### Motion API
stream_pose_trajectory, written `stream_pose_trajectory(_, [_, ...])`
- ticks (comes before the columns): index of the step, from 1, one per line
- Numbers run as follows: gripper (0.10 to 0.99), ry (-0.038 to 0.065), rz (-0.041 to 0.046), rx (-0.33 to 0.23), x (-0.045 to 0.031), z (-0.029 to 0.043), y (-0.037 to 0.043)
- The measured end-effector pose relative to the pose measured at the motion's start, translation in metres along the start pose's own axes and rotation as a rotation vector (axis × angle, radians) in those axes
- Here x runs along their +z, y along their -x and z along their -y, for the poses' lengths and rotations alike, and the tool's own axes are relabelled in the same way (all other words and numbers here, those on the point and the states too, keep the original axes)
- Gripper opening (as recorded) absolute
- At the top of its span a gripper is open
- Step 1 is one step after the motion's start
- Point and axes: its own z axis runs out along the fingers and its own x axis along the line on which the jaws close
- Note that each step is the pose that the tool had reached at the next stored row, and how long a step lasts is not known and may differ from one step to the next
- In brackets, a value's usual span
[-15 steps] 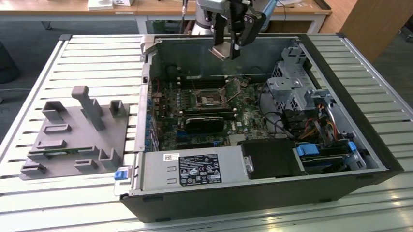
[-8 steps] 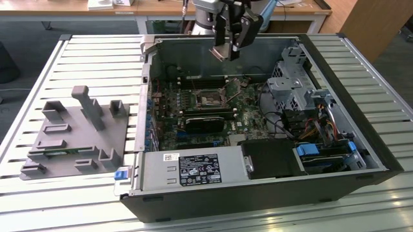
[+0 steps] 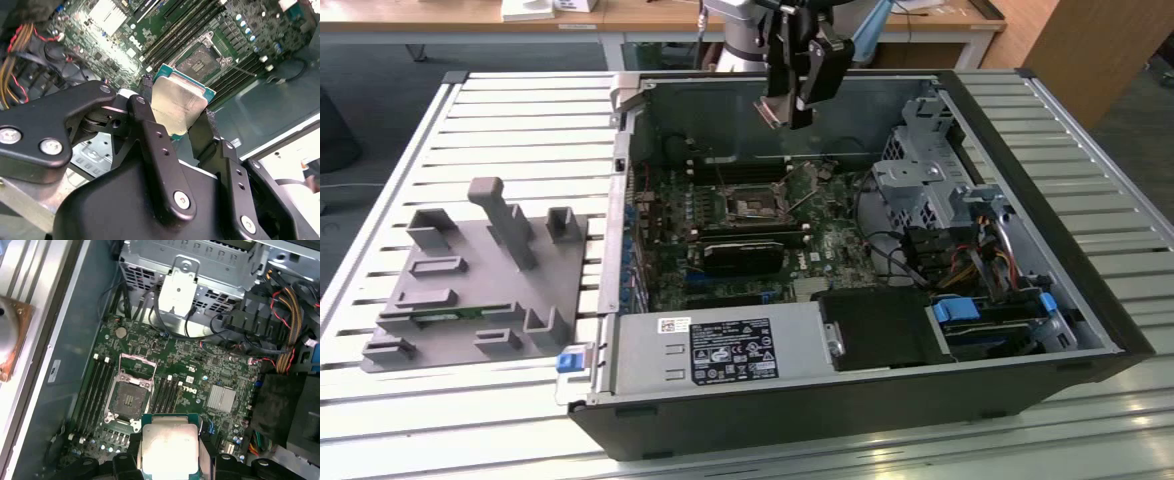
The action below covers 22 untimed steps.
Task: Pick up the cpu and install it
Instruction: 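Place the cpu into insertion slot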
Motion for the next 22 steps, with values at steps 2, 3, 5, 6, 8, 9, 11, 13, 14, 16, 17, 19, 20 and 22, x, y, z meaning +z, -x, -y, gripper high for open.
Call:
stream_pose_trajectory(2, [0.541, 0.0, 0.0017, 0.034, 0.0006, 0.0, 0.0])
stream_pose_trajectory(3, [0.541, 0.0, 0.0026, 0.052, 0.001, 0.0001, 0.0])
stream_pose_trajectory(5, [0.541, 0.0, 0.0043, 0.087, 0.0017, 0.0001, 0.0])
stream_pose_trajectory(6, [0.541, -0.001, 0.0051, 0.103, 0.0022, 0.0001, 0.0])
stream_pose_trajectory(8, [0.541, -0.001, 0.0066, 0.134, 0.003, 0.0001, -0.0001])
stream_pose_trajectory(9, [0.541, -0.001, 0.0075, 0.151, 0.0033, 0.0001, -0.0001])
stream_pose_trajectory(11, [0.541, -0.001, 0.0091, 0.184, 0.0039, 0.0002, -0.0002])
stream_pose_trajectory(13, [0.541, -0.001, 0.0109, 0.22, 0.0045, 0.0002, -0.0002])
stream_pose_trajectory(14, [0.541, -0.001, 0.0118, 0.238, 0.0047, 0.0002, -0.0002])
stream_pose_trajectory(16, [0.541, -0.001, 0.0136, 0.275, 0.0054, 0.0002, -0.0002])
stream_pose_trajectory(17, [0.541, -0.002, 0.0146, 0.294, 0.0056, 0.0003, -0.0002])
stream_pose_trajectory(19, [0.541, -0.002, 0.0163, 0.33, 0.0063, 0.0003, -0.0002])
stream_pose_trajectory(20, [0.541, -0.002, 0.0172, 0.348, 0.0067, 0.0003, -0.0002])
stream_pose_trajectory(22, [0.541, -0.002, 0.019, 0.385, 0.0074, 0.0003, -0.0002])
